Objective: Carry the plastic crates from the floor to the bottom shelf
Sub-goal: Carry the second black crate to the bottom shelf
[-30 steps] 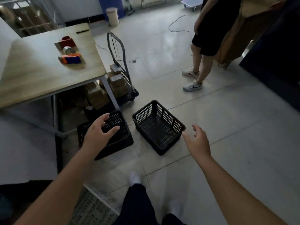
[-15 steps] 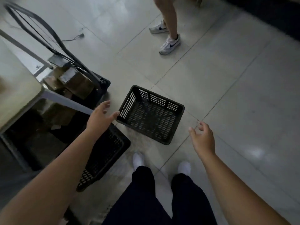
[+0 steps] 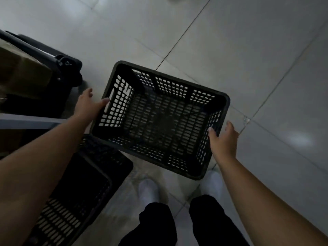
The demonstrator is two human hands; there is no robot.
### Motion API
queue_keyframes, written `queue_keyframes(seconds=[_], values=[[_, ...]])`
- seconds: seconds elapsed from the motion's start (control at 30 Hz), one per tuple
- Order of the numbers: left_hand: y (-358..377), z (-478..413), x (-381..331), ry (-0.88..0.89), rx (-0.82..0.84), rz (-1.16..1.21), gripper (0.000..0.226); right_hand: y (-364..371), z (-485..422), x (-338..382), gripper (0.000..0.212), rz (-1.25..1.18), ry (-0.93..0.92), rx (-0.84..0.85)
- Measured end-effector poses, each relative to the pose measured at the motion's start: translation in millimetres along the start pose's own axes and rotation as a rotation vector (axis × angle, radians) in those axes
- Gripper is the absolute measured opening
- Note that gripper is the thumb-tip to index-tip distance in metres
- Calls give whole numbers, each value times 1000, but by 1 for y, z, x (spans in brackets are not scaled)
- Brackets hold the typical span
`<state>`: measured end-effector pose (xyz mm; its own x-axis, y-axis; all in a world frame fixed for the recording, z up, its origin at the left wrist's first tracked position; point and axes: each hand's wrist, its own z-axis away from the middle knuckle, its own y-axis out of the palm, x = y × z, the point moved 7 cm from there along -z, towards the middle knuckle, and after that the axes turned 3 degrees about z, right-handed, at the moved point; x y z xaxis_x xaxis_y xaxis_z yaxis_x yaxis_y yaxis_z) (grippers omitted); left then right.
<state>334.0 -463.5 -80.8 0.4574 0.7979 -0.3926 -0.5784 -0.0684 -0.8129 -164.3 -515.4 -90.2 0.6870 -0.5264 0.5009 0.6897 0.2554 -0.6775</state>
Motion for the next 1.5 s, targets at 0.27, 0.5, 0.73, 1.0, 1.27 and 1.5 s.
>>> queue_keyframes(seconds=[0.27, 0.5, 0.73, 1.0, 1.27, 1.5], values=[[65, -57, 40, -89, -1, 93, 26, 50, -36, -42, 18, -27, 131, -45], [8, -19, -6, -99, -7, 246, 21, -35, -22, 19, 15, -45, 37, -124], [-101, 68, -117, -4, 21, 287, 11, -199, 33, 78, 13, -102, -45, -229], [-219, 202, -322, 253, 44, 167, 10, -406, 118, 94, 12, -162, -4, -343], [-240, 349, -481, 559, 261, 144, 5, -561, 267, 8, 11, -328, 143, -573], [-185, 513, -585, 827, 496, 84, 15, -647, 422, -130, 13, -492, 366, -830]])
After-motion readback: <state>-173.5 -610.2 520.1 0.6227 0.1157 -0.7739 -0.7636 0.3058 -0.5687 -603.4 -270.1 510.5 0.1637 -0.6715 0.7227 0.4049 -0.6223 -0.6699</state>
